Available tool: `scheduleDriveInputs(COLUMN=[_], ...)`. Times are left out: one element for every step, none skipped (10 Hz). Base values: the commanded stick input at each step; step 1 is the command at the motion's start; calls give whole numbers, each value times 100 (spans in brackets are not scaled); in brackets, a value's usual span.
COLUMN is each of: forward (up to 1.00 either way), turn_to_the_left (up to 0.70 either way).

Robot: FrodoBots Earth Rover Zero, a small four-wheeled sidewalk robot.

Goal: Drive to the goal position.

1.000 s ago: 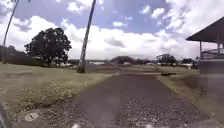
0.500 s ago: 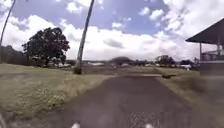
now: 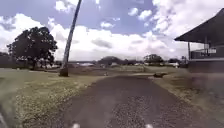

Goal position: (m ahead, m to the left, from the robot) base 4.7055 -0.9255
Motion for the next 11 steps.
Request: scheduleDriveInputs(forward=[70, 70, 70, 70, 70, 70, 70, 70, 70, 70, 70], turn_to_the_left=[-35, -35, -35, 0, 0, 0, 0, 0, 0, 0, 0])
